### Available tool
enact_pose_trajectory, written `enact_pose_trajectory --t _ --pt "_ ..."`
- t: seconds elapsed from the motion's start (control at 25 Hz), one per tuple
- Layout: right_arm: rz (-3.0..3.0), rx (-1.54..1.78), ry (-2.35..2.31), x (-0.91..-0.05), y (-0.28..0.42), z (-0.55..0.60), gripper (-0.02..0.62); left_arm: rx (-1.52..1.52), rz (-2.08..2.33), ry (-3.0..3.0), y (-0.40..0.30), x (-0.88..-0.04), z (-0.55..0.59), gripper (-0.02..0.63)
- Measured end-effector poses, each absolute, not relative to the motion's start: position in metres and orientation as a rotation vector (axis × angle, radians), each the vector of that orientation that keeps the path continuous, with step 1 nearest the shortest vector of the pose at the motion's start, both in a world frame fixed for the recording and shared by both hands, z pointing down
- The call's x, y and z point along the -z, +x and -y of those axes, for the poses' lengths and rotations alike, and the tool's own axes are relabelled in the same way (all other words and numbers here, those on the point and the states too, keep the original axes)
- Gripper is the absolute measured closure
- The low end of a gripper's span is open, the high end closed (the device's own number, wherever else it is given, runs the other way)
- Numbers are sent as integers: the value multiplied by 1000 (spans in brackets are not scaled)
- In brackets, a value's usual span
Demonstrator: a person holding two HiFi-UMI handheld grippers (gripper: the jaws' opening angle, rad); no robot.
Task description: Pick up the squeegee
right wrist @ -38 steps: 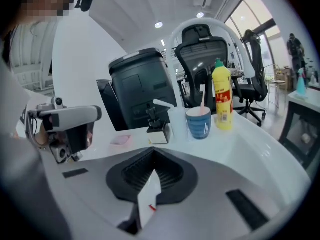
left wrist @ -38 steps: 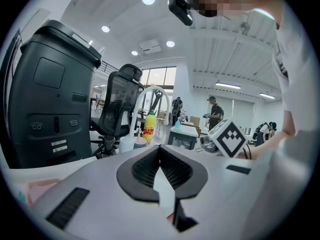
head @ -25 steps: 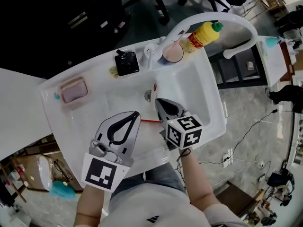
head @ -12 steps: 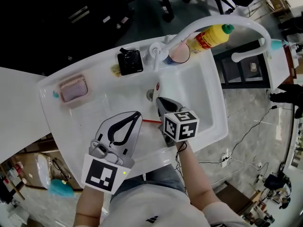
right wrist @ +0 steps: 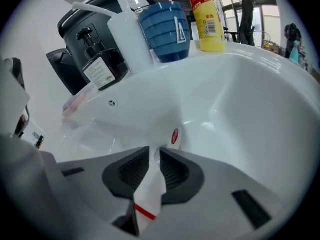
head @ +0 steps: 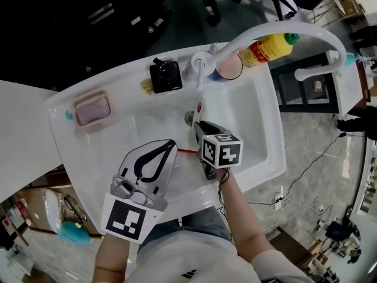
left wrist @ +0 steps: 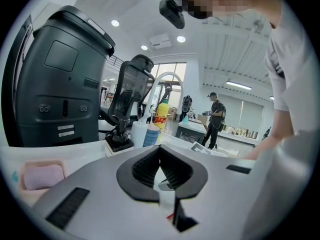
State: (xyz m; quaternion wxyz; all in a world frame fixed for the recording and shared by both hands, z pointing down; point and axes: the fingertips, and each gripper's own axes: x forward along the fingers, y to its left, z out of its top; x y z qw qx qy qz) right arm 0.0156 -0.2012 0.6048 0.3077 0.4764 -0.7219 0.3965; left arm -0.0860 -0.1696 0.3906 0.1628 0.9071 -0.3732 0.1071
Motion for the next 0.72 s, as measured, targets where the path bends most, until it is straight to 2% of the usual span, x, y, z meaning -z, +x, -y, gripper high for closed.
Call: enact_pose_trajectory --t 0.72 --pt "1735 -1091 1210 -658 23 194 468 -308 1152 2528 -107 -399 178 594"
